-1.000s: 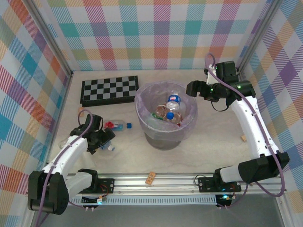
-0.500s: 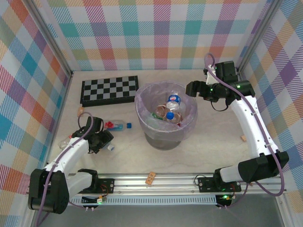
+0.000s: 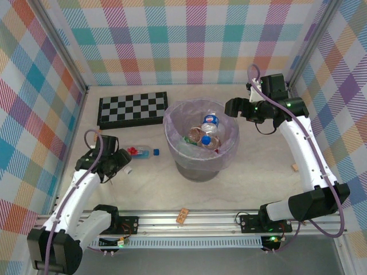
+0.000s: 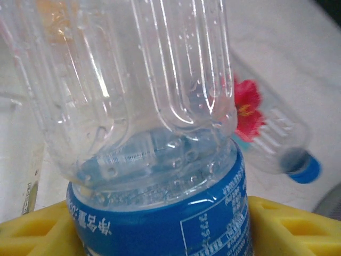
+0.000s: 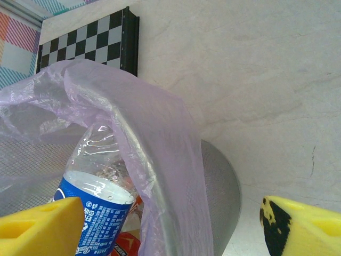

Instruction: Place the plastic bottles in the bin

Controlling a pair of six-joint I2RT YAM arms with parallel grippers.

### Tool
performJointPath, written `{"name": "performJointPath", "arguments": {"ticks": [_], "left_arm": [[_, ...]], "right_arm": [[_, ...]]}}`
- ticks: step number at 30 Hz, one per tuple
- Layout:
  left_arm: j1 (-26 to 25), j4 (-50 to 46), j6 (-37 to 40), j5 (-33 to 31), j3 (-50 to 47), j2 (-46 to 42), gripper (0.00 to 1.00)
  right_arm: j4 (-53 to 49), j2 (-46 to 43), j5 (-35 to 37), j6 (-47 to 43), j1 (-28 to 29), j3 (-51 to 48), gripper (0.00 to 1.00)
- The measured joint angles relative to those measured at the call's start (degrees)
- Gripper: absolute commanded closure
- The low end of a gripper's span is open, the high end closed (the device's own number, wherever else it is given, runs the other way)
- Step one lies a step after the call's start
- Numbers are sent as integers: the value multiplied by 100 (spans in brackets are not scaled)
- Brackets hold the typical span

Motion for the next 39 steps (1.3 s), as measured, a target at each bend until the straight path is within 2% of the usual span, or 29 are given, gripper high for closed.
{"name": "performJointPath", "arguments": {"ticks": [5, 11, 14, 20, 23, 28, 32, 35, 39], "left_arm": [[-2, -553, 463, 160, 1453, 146, 36], [-273, -1161, 1172, 422, 3652, 817, 48], [-636, -1327, 1521, 551, 4614, 1152, 54], [-1690, -1513, 2238, 916, 6078, 1939, 57], [-2363, -1685, 2704, 1104, 6859, 2618, 61], [-3161, -2149, 3292, 1217, 8046, 3864, 66], [-3480, -2531, 3598, 1215, 8677, 4684, 70], [-3569, -2758, 3722, 1217, 8725, 4992, 72], [-3578, -3014, 3805, 1209, 8730, 5263, 70]], "right_arm": [[4, 0, -96, 0, 0, 0, 15], [-68, 0, -105, -22, -57, 7, 20], [-184, 0, -116, -22, -138, 24, 24], [-345, -28, -352, 7, -234, -15, 34], [-393, -111, -553, 24, -260, -129, 39], [-431, -179, -702, 42, -260, -260, 45], [-476, -177, -695, 39, -260, -306, 48], [-492, -177, -697, 26, -260, -306, 48], [-494, -160, -697, 20, -260, -306, 49]]}}
